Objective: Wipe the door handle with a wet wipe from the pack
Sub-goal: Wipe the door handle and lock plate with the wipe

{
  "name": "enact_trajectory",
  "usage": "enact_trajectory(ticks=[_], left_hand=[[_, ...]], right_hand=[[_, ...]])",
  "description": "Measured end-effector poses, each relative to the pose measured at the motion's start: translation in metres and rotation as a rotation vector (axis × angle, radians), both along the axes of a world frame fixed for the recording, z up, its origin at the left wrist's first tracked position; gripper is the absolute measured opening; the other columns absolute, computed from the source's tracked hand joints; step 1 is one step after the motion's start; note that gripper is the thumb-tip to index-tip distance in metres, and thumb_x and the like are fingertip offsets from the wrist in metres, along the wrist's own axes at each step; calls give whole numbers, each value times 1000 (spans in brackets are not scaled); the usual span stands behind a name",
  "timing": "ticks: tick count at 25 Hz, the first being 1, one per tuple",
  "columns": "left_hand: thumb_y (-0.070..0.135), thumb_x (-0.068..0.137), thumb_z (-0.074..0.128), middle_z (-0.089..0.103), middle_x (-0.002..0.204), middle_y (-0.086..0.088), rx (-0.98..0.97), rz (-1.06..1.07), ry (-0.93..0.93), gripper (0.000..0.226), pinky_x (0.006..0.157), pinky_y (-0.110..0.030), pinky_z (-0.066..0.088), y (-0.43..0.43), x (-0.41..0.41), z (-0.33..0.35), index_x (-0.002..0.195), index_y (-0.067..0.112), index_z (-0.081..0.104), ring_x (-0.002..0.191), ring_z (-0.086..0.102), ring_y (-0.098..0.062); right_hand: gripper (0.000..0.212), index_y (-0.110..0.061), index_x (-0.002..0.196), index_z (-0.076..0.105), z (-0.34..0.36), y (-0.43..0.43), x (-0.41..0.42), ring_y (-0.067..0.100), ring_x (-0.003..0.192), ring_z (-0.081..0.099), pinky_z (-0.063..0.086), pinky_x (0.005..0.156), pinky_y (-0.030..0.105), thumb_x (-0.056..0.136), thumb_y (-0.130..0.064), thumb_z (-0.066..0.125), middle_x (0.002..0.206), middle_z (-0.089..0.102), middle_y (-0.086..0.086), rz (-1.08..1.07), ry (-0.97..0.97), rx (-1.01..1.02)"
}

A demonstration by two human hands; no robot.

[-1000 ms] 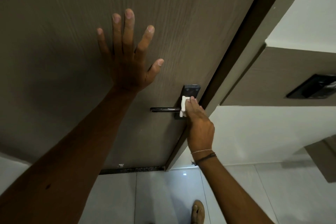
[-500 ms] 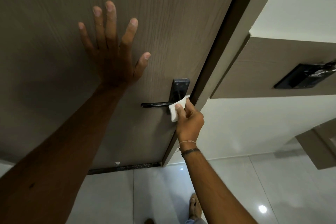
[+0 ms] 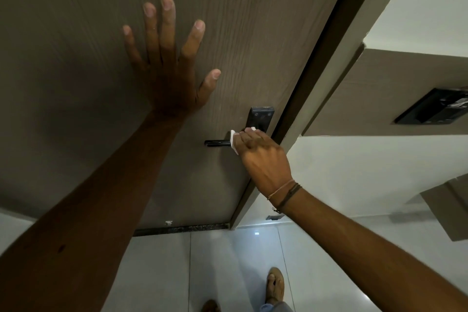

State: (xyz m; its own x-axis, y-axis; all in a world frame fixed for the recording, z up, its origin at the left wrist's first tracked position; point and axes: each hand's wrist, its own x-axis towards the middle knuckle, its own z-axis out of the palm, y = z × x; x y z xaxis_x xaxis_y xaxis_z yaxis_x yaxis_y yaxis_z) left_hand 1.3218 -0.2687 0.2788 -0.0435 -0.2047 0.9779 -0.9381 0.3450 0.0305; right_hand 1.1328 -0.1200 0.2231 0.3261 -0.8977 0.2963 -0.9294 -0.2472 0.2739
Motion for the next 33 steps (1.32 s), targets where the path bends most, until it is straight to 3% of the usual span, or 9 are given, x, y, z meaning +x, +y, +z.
enact_trajectory(ticks=[2, 6, 9, 14, 24, 27, 29, 31, 33], left_hand=[[68, 98, 32, 36, 161, -23, -20, 4, 8, 72, 130, -70, 15, -3, -1, -2, 157, 27, 38, 152, 31, -47], [71, 97, 30, 33, 163, -20, -51, 4, 24, 75, 135, -56, -2, -7, -1, -4, 160, 30, 34, 156, 23, -41], [72, 97, 31, 31, 165, -19, -44, -1, 21, 77, 136, -56, -2, -8, 0, -6, 162, 32, 32, 158, 22, -40], [72, 98, 33, 27, 168, -15, -28, -18, 9, 76, 135, -59, -1, -9, 2, -8, 164, 33, 30, 160, 20, -37], [67, 98, 45, 33, 169, -20, 13, 32, -13, 78, 135, -62, 5, 5, 6, -3, 165, 29, 33, 171, 7, -29], [64, 100, 45, 43, 165, -29, 106, -12, -46, 75, 124, -78, 23, 22, 5, 7, 162, 22, 39, 161, 23, -45], [63, 101, 44, 40, 166, -32, 196, -54, -62, 75, 122, -82, 22, 37, 7, 14, 161, 19, 41, 158, 25, -49], [61, 103, 43, 36, 170, -29, 283, -112, 2, 70, 127, -78, 14, 55, 7, 22, 158, 19, 47, 161, 26, -48], [56, 106, 40, 49, 165, -19, 316, -289, 68, 57, 132, -67, 16, 83, -9, 24, 146, 20, 60, 159, 39, -39]], right_hand=[[24, -7, 110, 68, 10, -6, 17, 35, 91, 72, 61, 77, 44, 88, -16, 70, 100, 73, 16, 0, -134, 102], [17, -10, 106, 69, 17, -17, 53, 31, 88, 70, 59, 73, 40, 97, -12, 55, 101, 72, 13, 73, -395, 258], [20, -14, 106, 70, 23, -20, 53, 29, 90, 70, 57, 75, 36, 99, -21, 54, 104, 73, 9, 89, -364, 316], [13, -17, 101, 68, 31, -16, 18, 27, 84, 71, 53, 68, 35, 96, -19, 56, 96, 72, 6, 13, -57, 258], [24, -22, 109, 69, 23, -36, 53, 30, 97, 70, 58, 79, 43, 99, -37, 53, 110, 73, 6, 101, -396, 376], [27, -20, 102, 71, 36, -22, 54, 20, 89, 70, 57, 74, 39, 101, -35, 49, 101, 74, 3, 208, -744, 326], [25, -19, 89, 70, 42, -6, 43, 8, 75, 65, 54, 67, 29, 101, -30, 51, 84, 71, -1, 254, -1007, 340], [28, -16, 82, 67, 45, 14, 20, 5, 67, 61, 48, 60, 20, 101, -31, 54, 74, 65, -1, 240, -1180, 411], [31, -15, 78, 65, 47, 37, -20, 8, 63, 58, 46, 58, 22, 100, -34, 54, 71, 61, 3, 186, -1284, 471]])
